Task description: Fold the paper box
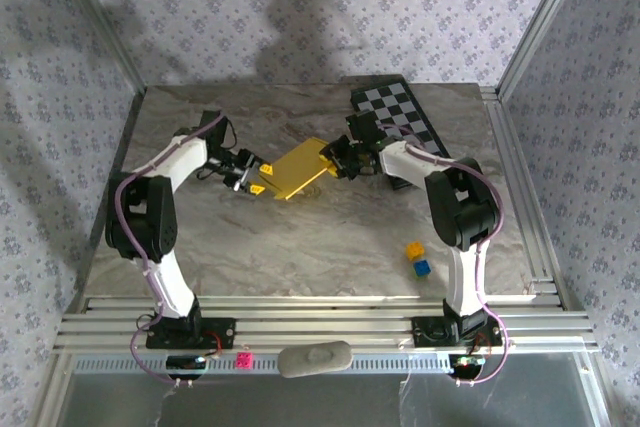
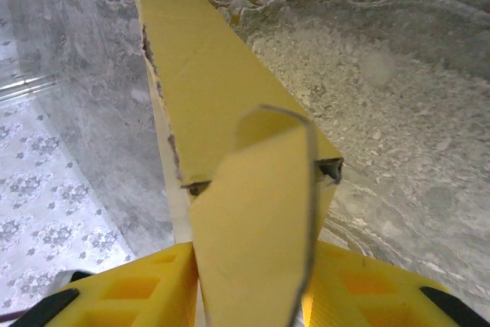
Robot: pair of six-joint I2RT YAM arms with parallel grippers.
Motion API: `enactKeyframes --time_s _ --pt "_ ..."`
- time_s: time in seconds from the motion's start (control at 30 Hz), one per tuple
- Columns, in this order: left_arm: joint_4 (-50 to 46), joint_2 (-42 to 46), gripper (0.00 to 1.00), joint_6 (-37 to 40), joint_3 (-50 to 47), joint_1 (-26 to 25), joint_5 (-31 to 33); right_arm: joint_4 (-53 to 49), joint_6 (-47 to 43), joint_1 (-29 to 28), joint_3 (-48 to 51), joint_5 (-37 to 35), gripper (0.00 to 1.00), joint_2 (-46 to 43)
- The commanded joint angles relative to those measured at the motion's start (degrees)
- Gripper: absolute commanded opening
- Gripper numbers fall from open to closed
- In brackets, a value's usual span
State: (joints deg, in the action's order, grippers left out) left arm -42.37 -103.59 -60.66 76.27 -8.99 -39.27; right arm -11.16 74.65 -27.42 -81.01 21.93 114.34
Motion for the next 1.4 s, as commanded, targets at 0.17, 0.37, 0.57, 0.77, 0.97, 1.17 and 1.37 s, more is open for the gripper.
enactKeyframes --time_s 0.17,0.37,0.57,0.77,0.97,1.17,1.37 --pt "-7.1 11.2 0.46 31.1 14.6 -9.3 20.0 -32.0 -2.8 0.8 -14.9 -7.0 0.37 -3.6" --pt "2.5 18.6 0.62 59.1 10.3 -28.6 38.0 -41.0 -4.9 3.2 -15.9 -6.2 0.37 -6.1" --pt "5.5 16.1 0.65 75.2 9.1 -39.3 45.3 -45.6 -5.5 5.7 -14.8 -2.8 0.34 -8.9" --pt "7.0 13.4 0.68 81.0 7.5 -43.3 44.8 -48.1 -5.9 7.4 -14.8 -0.5 0.33 -10.0" --pt "5.1 9.2 1.0 81.5 8.3 -44.3 43.2 -48.8 -5.7 7.8 -15.6 0.5 0.33 -9.7" --pt "6.5 5.6 0.99 82.7 8.0 -44.6 49.5 -48.7 -4.9 7.6 -15.4 1.7 0.33 -9.6" --pt "9.6 3.1 0.92 84.1 7.8 -44.8 57.3 -48.4 -4.1 7.6 -14.6 3.1 0.33 -9.7"
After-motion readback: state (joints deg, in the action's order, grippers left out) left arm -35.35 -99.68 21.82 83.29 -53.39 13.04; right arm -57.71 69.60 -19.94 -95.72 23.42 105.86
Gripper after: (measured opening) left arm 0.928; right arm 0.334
